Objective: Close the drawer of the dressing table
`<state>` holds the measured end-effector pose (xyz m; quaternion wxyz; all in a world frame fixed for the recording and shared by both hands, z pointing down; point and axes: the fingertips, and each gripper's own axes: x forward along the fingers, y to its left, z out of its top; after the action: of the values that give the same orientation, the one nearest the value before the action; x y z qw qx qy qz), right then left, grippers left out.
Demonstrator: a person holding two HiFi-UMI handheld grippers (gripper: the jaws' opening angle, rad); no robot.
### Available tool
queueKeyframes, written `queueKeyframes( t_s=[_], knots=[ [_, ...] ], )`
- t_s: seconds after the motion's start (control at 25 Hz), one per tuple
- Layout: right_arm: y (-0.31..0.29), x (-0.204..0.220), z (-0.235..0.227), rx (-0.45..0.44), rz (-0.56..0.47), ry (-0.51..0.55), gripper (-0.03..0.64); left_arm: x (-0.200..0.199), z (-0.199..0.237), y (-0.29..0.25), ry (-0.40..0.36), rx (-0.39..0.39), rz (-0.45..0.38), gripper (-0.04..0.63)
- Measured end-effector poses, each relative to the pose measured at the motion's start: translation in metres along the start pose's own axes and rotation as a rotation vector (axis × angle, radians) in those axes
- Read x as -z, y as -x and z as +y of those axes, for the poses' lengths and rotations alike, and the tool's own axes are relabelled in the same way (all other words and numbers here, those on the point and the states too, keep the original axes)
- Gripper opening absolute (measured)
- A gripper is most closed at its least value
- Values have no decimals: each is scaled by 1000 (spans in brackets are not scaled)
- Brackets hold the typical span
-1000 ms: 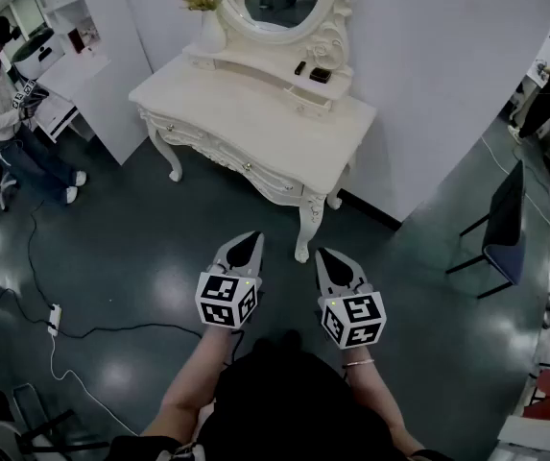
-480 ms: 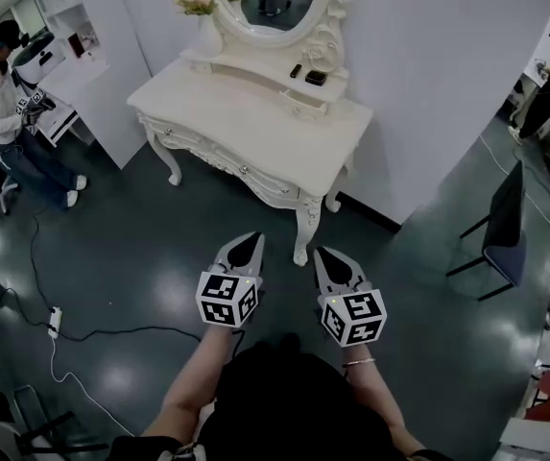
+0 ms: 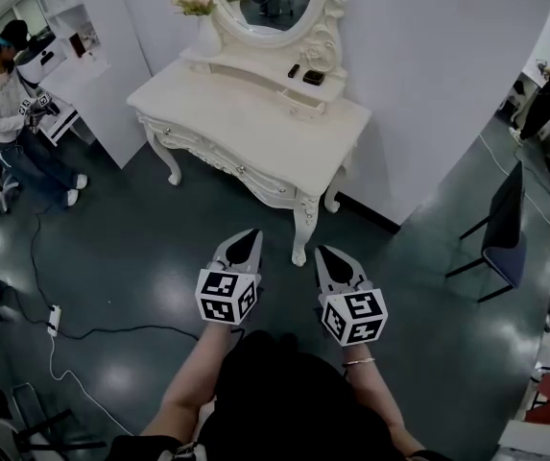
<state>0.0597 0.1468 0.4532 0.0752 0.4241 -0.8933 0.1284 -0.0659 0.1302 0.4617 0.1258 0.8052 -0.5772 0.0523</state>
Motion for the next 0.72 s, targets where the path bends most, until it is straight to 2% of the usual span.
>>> queueKeyframes(
  t_s=[0.32, 0.72],
  knots=[
    [-3, -3, -12, 7, -4, -4, 5, -7, -1, -16, 4, 12, -7, 79],
    [-21, -5, -38, 38, 8, -32, 5, -13, 9, -55, 8, 25, 9, 120]
  ],
)
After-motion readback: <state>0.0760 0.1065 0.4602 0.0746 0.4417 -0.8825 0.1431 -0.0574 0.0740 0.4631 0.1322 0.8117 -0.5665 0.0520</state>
